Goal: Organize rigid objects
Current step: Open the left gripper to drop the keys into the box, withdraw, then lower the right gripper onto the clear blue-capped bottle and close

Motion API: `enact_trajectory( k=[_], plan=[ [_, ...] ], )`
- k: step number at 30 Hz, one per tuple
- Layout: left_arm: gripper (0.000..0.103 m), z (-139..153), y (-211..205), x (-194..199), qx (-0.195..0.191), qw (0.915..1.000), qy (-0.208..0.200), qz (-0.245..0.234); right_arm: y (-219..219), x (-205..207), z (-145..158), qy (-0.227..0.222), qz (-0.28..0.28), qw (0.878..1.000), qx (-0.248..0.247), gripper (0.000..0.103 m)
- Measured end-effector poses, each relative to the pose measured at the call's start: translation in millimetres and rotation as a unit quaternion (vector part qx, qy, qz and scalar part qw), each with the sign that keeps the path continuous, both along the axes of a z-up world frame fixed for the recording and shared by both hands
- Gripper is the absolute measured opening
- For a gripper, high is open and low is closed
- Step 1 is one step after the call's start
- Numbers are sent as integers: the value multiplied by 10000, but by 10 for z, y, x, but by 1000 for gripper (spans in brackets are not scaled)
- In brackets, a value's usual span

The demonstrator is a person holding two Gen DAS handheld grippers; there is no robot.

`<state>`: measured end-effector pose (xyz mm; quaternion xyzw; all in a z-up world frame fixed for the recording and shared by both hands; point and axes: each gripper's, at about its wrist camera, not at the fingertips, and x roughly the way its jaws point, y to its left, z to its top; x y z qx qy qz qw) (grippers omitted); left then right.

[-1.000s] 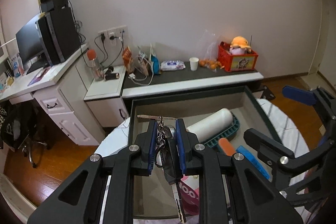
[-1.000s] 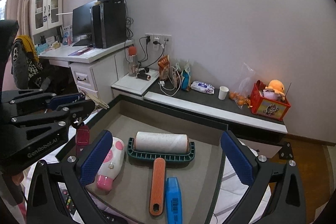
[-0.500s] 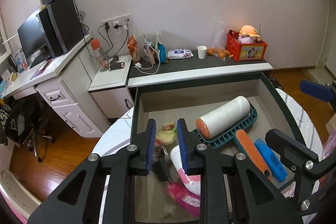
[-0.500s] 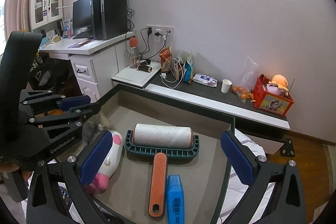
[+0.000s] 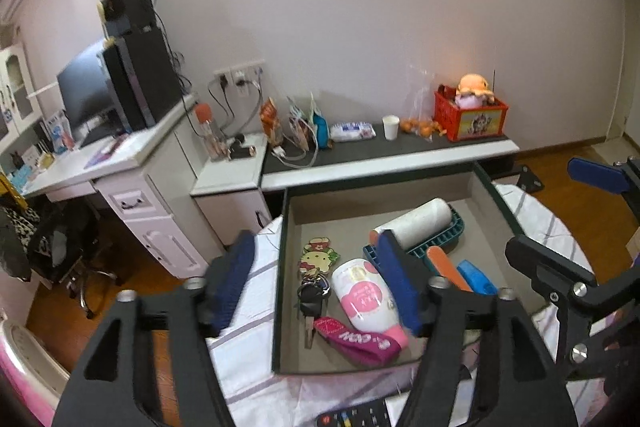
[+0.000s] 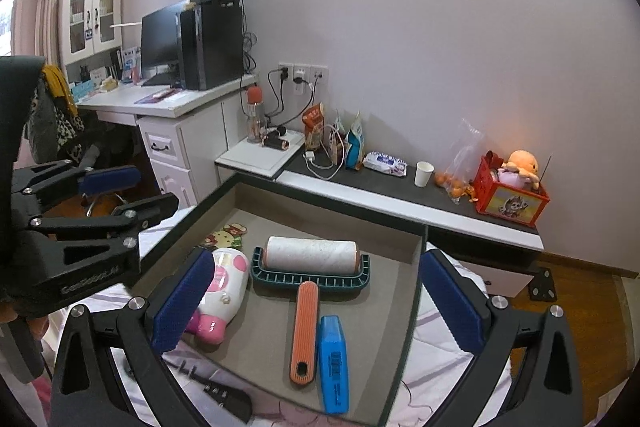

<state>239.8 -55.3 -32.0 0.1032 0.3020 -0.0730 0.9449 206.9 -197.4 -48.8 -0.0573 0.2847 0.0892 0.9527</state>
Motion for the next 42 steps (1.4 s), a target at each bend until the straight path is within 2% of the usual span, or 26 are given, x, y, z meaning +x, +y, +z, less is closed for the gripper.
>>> enact_trajectory(
  k=[2, 4, 6, 14, 20, 24, 33, 42],
  plan=[
    [81, 107, 24, -188, -14, 9999, -147, 23, -3, -125, 65, -85, 0, 10000, 3, 103],
    [97, 216, 44, -427, 10, 9993, -373, 81, -11, -272, 138, -164, -17, 9999, 16, 103],
    [102, 278, 66, -597, -7, 9987, -495, 111, -27, -456, 201, -256, -42, 9997, 42, 103],
    [103, 322, 139, -1364, 84, 9983, -561, 151, -93, -1183, 300, -479, -143, 9985, 207, 103],
    [103, 187, 225, -1971, -235, 9984, -519, 30, -156, -1734, 264, -590, -255, 9974, 336, 103],
    [103, 116, 244, -2265, -206, 9986, -471, -95, -198, -2026, 221, -613, -366, 9968, 349, 103],
    [103, 97, 216, -2489, -215, 9985, -457, -203, -186, -2292, 185, -605, -461, 9965, 358, 103],
    [103, -51, 203, -2422, -178, 9992, -297, -199, -116, -2234, 39, -412, -410, 9979, 279, 103]
  ],
)
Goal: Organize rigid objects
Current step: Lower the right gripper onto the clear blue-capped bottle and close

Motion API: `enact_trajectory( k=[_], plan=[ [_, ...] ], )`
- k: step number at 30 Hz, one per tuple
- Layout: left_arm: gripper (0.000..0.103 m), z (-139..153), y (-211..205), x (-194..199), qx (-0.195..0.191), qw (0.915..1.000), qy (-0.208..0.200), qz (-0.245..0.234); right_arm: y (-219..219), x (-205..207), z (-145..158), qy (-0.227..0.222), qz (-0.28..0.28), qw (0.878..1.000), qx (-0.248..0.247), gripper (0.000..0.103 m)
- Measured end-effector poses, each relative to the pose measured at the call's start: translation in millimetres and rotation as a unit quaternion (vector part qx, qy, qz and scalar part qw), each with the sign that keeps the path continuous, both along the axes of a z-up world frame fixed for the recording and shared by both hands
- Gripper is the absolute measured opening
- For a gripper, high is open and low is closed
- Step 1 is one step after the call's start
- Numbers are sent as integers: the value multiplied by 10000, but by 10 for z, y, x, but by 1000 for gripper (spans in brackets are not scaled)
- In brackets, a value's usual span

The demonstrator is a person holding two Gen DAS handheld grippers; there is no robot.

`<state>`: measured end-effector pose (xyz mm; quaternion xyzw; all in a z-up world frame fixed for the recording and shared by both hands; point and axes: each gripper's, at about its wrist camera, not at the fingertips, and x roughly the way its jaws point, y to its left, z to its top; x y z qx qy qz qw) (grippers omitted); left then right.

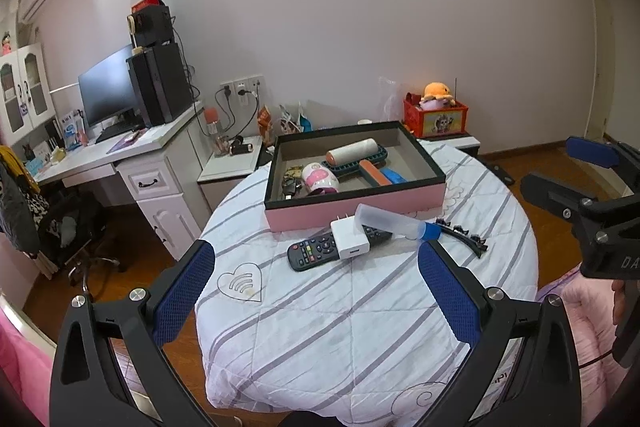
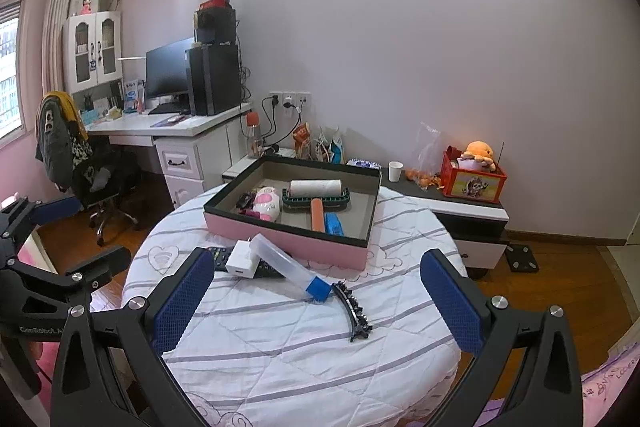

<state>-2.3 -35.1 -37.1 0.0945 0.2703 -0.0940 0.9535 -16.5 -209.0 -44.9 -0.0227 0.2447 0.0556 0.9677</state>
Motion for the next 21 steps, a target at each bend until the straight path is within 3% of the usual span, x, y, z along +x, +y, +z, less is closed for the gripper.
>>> enact_trajectory(
  k=[5, 21],
  plan=[
    [103, -148, -22, 116, 41, 9998, 171, -24, 64, 143, -155, 218, 114, 9997, -43, 103],
    [103, -827, 6, 844, 186, 9947, 1003, 103, 212, 1239, -1039, 1509, 512, 9866, -350, 103]
  ],
)
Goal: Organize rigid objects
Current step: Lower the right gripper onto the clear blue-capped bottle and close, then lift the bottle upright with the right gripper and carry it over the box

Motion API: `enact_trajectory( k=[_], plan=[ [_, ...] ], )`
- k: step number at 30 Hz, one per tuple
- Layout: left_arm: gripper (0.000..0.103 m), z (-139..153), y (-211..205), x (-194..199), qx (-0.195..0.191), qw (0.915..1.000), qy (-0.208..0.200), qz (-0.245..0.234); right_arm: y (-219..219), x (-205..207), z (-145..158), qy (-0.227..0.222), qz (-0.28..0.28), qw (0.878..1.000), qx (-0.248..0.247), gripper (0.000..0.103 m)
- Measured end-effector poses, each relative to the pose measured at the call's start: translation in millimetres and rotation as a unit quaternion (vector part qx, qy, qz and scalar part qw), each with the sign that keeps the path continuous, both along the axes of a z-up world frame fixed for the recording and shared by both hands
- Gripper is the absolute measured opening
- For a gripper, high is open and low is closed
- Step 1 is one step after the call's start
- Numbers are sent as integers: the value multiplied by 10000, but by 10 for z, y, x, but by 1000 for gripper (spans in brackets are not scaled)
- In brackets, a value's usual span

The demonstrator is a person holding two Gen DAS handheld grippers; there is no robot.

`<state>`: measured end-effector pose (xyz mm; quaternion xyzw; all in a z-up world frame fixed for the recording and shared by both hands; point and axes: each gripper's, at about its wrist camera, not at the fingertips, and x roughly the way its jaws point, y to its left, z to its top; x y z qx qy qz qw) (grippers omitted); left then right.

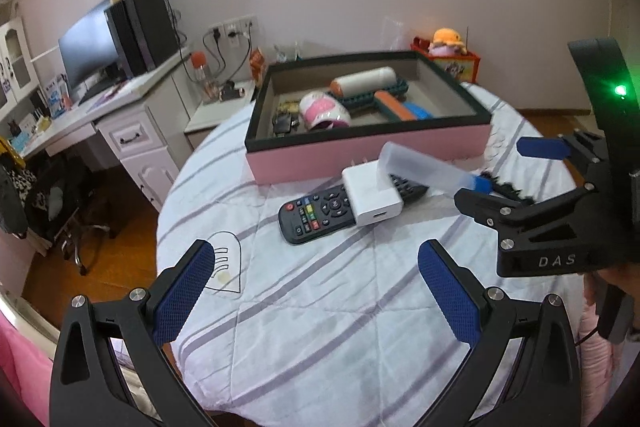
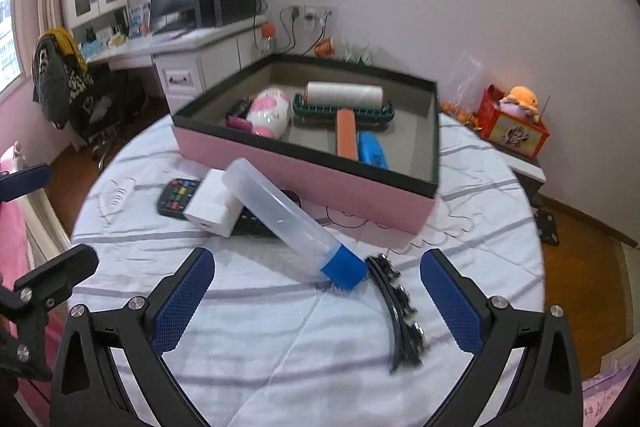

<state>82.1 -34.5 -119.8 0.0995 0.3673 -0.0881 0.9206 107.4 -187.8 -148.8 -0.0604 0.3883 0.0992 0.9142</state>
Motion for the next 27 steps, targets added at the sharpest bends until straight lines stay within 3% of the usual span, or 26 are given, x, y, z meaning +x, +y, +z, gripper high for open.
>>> enact_trajectory(
  k=[8, 11, 12, 14, 19, 27],
  plan=[
    [103, -227, 68, 276, -145, 9993, 328, 70, 64, 410, -259, 433, 312, 9986, 20, 103],
    [103, -272, 61, 321, -133, 9991, 392, 59, 77, 451, -305, 546, 494, 9972, 149, 92],
    [103, -283, 57, 331, -135, 9991, 405, 55, 85, 460, -321, 586, 535, 9967, 140, 85],
    [103, -303, 47, 341, -160, 9989, 435, 28, 86, 458, -346, 661, 599, 9959, 129, 62],
    [103, -312, 18, 326, -164, 9988, 456, -6, 112, 452, -333, 750, 868, 9932, 212, 33],
    [103, -202, 12, 184, -201, 9991, 363, -42, 165, 290, -241, 653, 1059, 9916, 365, 27]
  ],
)
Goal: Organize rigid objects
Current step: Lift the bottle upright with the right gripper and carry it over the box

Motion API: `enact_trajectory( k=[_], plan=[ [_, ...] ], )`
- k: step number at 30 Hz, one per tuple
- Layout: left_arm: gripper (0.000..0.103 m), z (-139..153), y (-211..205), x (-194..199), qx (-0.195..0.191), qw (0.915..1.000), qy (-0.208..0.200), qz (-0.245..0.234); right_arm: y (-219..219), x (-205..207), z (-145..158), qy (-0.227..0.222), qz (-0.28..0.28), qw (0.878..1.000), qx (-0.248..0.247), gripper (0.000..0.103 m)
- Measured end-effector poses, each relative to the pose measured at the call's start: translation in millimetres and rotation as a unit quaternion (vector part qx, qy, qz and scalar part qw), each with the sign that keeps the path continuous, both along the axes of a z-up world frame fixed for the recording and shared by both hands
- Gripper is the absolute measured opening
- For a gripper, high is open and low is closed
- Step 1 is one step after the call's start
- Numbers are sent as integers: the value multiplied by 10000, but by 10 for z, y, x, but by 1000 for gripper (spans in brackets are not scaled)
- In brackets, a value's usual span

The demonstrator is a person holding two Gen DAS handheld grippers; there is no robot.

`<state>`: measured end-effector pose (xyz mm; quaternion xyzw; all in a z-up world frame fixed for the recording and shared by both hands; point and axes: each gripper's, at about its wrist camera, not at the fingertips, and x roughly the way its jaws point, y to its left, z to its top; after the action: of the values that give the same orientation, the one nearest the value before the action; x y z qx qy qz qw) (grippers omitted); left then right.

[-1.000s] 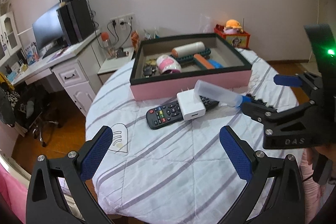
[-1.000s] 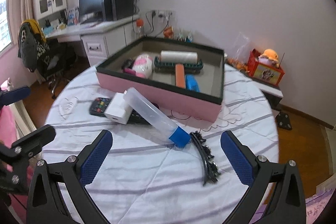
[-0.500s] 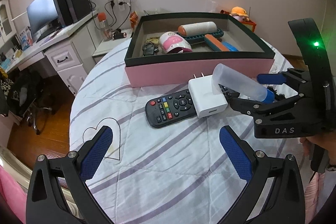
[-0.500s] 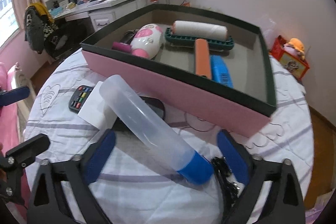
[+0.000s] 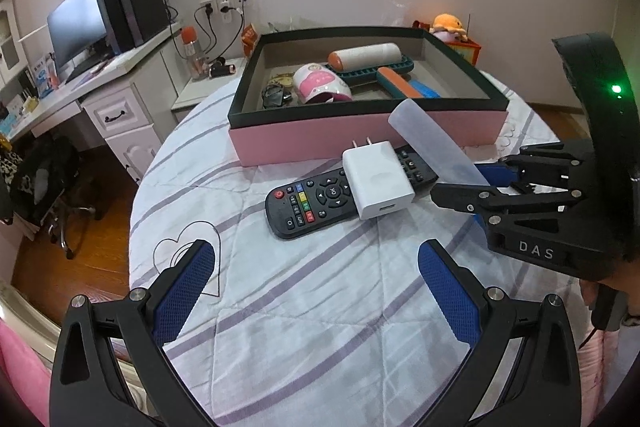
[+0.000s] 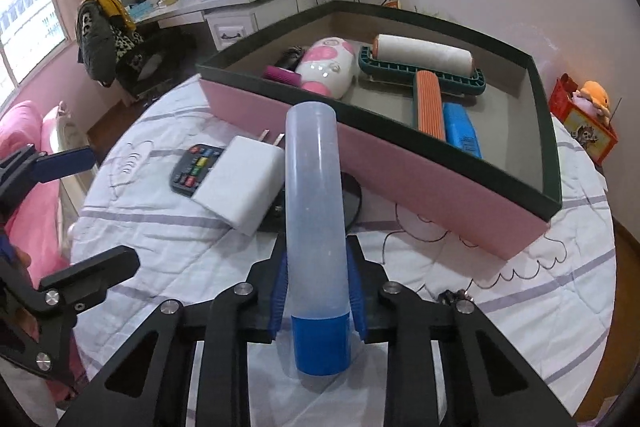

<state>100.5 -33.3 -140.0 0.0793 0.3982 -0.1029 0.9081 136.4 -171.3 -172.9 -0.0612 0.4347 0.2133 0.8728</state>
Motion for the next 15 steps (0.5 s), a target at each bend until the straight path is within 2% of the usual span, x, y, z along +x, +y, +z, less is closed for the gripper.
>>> enact_trajectory(
  k=[8, 15],
  plan=[
    [103, 285, 1, -197, -201, 9993, -321, -21, -74, -314, 386, -488, -98, 9984, 263, 27],
    [103, 791, -81, -364, -324, 9946, -975, -125, -141, -567, 938, -1179, -203, 9922, 344, 27]
  ],
)
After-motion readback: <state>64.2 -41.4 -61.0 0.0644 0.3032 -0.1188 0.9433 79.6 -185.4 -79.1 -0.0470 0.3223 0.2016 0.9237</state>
